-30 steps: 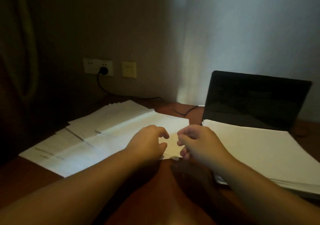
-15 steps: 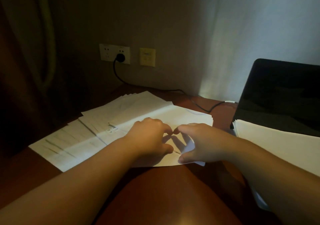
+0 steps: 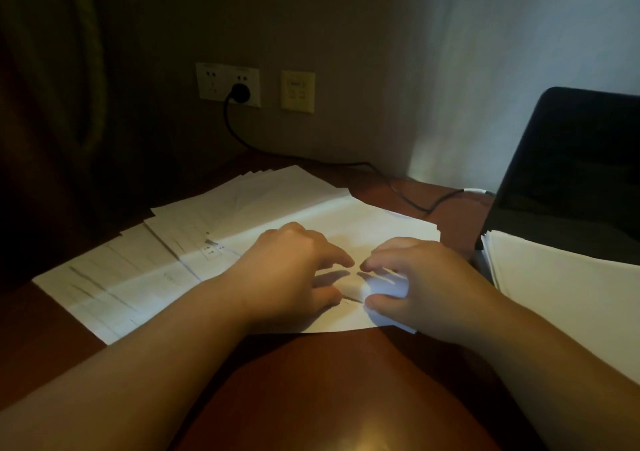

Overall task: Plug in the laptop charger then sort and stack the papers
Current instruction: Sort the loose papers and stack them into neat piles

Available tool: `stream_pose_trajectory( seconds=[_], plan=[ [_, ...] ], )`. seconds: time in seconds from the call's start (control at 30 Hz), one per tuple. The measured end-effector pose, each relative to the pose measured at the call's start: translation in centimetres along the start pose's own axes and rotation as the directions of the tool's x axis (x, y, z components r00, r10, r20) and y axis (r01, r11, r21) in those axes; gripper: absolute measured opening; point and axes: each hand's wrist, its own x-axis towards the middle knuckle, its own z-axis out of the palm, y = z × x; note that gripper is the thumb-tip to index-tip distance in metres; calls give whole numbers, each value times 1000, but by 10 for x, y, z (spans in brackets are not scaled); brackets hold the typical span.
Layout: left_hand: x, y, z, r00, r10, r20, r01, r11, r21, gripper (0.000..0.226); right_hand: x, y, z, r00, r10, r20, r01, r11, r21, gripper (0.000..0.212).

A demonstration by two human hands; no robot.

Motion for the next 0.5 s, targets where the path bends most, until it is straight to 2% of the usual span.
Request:
stream_pose_trajectory(
  seconds=[0.13, 0.2, 0.27, 0.37, 0.43, 0.5],
  plan=[
    [-1, 1, 0, 1000, 18, -23, -17, 1000, 19, 32, 0, 0, 1, 997, 28, -71, -20, 993, 113, 21],
    [1, -1, 1, 999, -1, -52, 2, 1000, 16, 29, 1, 1, 3, 992, 38, -123, -21, 991, 133, 18],
    [5, -3, 0, 997, -17, -82, 17, 1000, -7, 27, 1, 2, 5, 983, 37, -181, -6, 986, 169, 21],
    [8, -5, -3, 990, -58, -130, 54, 998, -32, 24, -1, 0, 1, 974, 17, -225, 29, 979, 201, 40],
    [8, -6, -5, 983, -121, -136, 117, 992, -42, 24, -1, -2, 0, 984, -1, -178, 31, 985, 167, 52],
    [9, -7, -6, 976, -179, -128, 177, 984, -24, 24, 0, -3, 1, 994, -1, -114, 14, 994, 108, 51]
  ],
)
